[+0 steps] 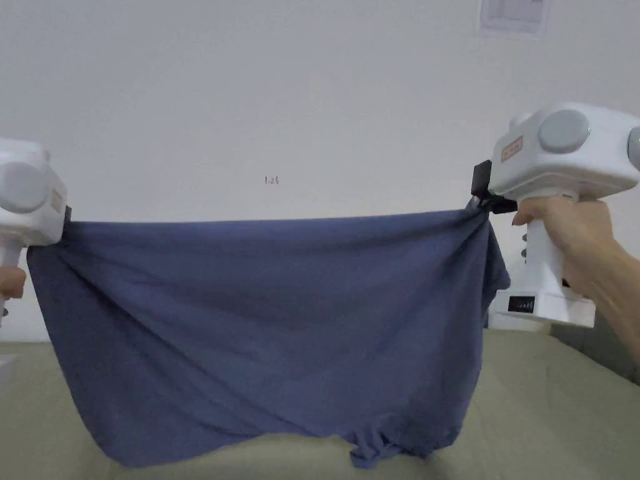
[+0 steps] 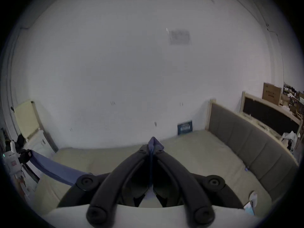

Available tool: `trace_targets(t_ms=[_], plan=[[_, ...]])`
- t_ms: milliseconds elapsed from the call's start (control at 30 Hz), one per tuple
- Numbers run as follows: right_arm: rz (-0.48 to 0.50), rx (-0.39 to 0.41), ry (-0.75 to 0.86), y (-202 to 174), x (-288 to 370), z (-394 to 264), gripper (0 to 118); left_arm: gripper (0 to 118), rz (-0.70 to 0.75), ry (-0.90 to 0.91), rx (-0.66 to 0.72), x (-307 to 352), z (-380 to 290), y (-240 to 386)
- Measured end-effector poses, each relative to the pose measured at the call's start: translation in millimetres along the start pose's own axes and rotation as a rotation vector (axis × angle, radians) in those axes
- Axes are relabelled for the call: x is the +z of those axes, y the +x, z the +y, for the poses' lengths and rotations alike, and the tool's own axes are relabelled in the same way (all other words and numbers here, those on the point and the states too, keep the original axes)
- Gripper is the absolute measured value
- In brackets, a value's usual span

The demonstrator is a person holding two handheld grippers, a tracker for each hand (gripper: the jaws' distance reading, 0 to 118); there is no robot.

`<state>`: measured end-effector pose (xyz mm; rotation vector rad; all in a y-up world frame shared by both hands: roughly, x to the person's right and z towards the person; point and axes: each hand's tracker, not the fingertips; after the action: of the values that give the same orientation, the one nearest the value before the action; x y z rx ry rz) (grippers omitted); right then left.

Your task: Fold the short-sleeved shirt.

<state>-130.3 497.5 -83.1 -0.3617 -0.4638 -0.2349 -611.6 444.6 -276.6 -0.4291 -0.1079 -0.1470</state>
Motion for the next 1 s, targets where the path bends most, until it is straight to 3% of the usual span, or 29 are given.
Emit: trace_targets(t_ms=[133,267,333,433,567,667,767,933,1000], plan=[[-0.045,-0.008,-0.185,8,-79,-90,1,2,0.048,-0.115,-0.107,-68,-86,28],[-0.092,-0.001,-0.341,22,-137,-189,1,2,0.040,-0.233,-0.112,-115,-175,49],[-0.101,-0.037,-0.420,27,-149,-230,1,2,0.034,-0.284,-0.141,-132,-211,55],[-0.113,-0.027,-0.509,36,-156,-277,1,2,0.019,-0.378,-0.108,-125,-258,58],[-0.098,-0.085,-0.495,67,-150,-296,1,2,0.012,-0.399,-0.111,-116,-290,45],[-0.087,-0.119,-0.487,83,-126,-296,1,2,-0.030,-0.374,-0.107,-88,-305,26],[0.014,-0.205,-0.421,82,-56,-305,1,2,-0.060,-0.359,-0.091,-41,-324,8],[0.001,-0.198,-0.394,87,54,-348,1,2,-0.031,-0.331,-0.044,52,-362,-20],[0.006,-0.202,-0.392,92,90,-367,1,2,-0.096,-0.355,-0.017,90,-381,-34]])
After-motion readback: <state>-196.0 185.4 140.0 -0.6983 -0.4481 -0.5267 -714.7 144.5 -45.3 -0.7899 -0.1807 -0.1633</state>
